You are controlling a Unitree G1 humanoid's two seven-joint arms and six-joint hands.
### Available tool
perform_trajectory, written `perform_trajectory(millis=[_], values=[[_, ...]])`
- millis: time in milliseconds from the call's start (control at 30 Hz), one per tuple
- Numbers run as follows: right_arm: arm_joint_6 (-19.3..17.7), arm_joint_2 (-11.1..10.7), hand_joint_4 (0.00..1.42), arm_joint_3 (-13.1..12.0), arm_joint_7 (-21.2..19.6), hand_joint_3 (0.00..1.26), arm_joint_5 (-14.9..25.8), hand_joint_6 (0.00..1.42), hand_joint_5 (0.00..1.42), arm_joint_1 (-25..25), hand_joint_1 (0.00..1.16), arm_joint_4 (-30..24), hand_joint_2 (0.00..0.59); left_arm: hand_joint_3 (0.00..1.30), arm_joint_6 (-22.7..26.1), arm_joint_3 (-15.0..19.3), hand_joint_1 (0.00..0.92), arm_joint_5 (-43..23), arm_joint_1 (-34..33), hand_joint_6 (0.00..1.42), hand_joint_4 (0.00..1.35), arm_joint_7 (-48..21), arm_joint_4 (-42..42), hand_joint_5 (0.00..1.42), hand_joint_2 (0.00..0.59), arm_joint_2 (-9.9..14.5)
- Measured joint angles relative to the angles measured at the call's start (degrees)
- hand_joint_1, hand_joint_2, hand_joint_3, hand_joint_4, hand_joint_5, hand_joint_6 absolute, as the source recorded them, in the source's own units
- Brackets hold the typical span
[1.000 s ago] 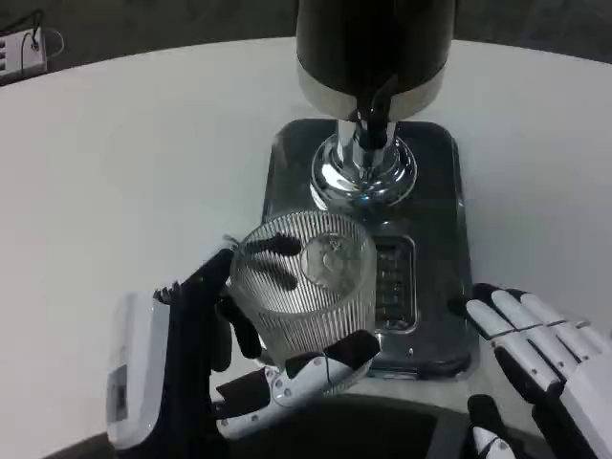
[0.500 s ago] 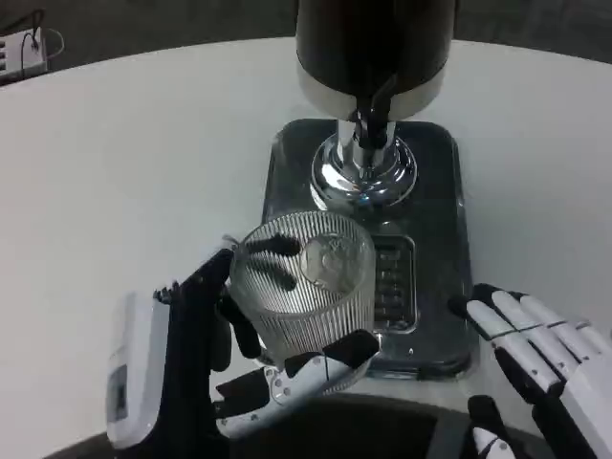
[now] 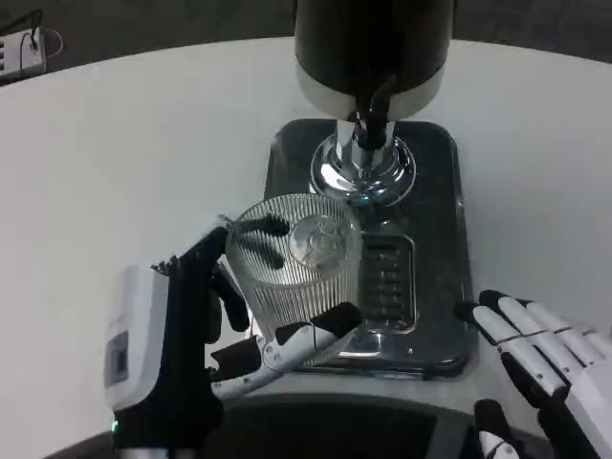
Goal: Grasp the cup under the faucet to collect the drink, then remove the cup.
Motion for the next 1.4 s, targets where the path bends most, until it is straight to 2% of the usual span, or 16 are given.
perform_trajectory(millis=[233, 467, 767, 1033, 1267, 1400], values=[[1.1, 0.6, 0.09, 0.1, 0.1, 0.13, 0.0, 0.22, 0.12, -0.4, 0.08, 0.0, 0.586, 1.08, 0.5, 0.8, 0.803, 0.3, -4.3, 1.35, 1.09, 0.3, 4.7, 1.15, 0.0, 1.3], [1.1, 0.6, 0.09, -0.6, 0.1, 0.13, 0.7, 0.22, 0.12, -0.2, 0.08, 0.1, 0.586, 1.07, 1.1, 0.2, 0.803, 0.7, -9.5, 1.35, 1.09, 1.4, 9.5, 1.15, 0.0, 2.3], [1.1, 0.6, 0.09, -2.1, 0.0, 0.13, 1.7, 0.22, 0.12, 0.6, 0.08, 0.2, 0.586, 1.07, 1.9, -1.9, 0.803, 2.6, -15.4, 1.35, 1.09, 3.3, 17.5, 1.15, 0.0, 2.7], [1.0, 0.5, 0.09, -3.0, 0.0, 0.13, 2.2, 0.22, 0.12, 1.1, 0.08, 0.2, 0.586, 1.07, 2.2, -3.3, 0.803, 2.8, -19.1, 1.35, 1.09, 4.6, 25.3, 1.15, 0.0, 4.3], [0.8, 0.4, 0.09, -4.2, -0.1, 0.13, 3.0, 0.22, 0.12, 1.6, 0.08, 0.2, 0.586, 1.07, 2.1, -5.5, 0.803, 2.8, -27.1, 1.35, 1.09, 7.6, 34.7, 1.14, 0.0, 4.9], [0.7, 0.4, 0.09, -4.6, -0.1, 0.13, 3.3, 0.23, 0.12, 1.9, 0.08, 0.2, 0.586, 1.07, 1.7, -7.0, 0.803, 2.8, -29.3, 1.34, 1.08, 8.6, 37.2, 1.14, 0.0, 4.9]])
